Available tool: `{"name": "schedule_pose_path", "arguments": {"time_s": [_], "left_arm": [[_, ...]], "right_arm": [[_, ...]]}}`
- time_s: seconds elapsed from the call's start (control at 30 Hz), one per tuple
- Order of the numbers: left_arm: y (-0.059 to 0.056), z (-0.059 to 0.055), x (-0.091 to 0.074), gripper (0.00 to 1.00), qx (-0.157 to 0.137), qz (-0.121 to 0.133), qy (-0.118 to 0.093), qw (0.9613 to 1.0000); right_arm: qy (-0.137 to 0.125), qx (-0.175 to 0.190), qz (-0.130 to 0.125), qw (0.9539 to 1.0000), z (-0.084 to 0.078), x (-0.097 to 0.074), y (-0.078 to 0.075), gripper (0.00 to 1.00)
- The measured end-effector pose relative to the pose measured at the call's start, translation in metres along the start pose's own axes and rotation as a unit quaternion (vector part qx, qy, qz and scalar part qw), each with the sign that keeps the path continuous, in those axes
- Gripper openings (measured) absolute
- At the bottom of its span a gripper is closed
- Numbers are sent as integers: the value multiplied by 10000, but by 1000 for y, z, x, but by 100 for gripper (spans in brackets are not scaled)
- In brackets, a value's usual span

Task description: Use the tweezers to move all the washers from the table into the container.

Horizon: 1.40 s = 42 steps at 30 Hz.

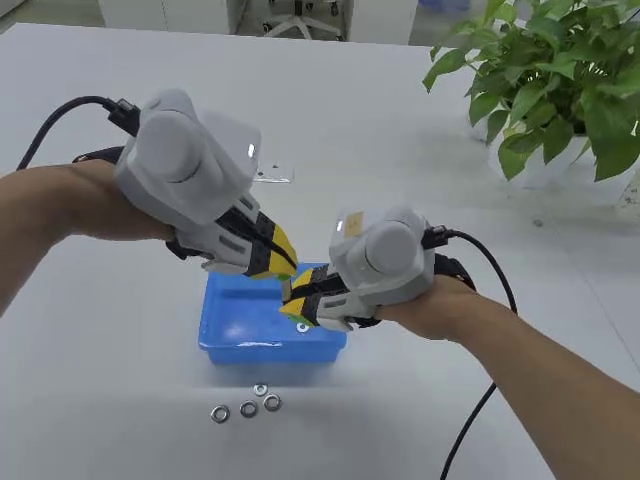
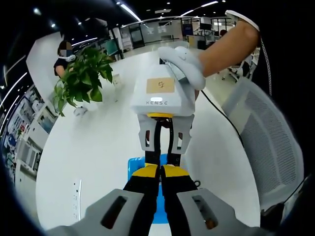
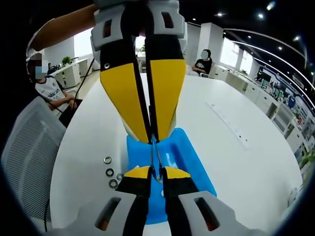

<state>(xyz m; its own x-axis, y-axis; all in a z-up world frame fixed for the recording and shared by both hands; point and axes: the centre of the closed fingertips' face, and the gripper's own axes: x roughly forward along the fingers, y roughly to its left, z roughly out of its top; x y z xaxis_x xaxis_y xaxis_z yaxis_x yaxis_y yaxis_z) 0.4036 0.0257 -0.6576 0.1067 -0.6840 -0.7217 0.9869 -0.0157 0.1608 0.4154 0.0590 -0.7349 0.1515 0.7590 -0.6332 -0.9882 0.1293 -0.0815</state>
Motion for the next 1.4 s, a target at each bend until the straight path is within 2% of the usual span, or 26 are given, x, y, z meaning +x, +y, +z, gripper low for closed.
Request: {"name": "schedule_pose_path", "arguments": {"time_s": [0.67, 1.4], "left_arm": [[7, -24, 22, 5, -205, -117, 21, 9997], [7, -33, 29, 5, -222, -162, 123, 9995]], "right_arm": [[236, 44, 120, 9996, -25, 20, -6, 11], [302, 106, 180, 9993, -34, 27, -7, 11]]}}
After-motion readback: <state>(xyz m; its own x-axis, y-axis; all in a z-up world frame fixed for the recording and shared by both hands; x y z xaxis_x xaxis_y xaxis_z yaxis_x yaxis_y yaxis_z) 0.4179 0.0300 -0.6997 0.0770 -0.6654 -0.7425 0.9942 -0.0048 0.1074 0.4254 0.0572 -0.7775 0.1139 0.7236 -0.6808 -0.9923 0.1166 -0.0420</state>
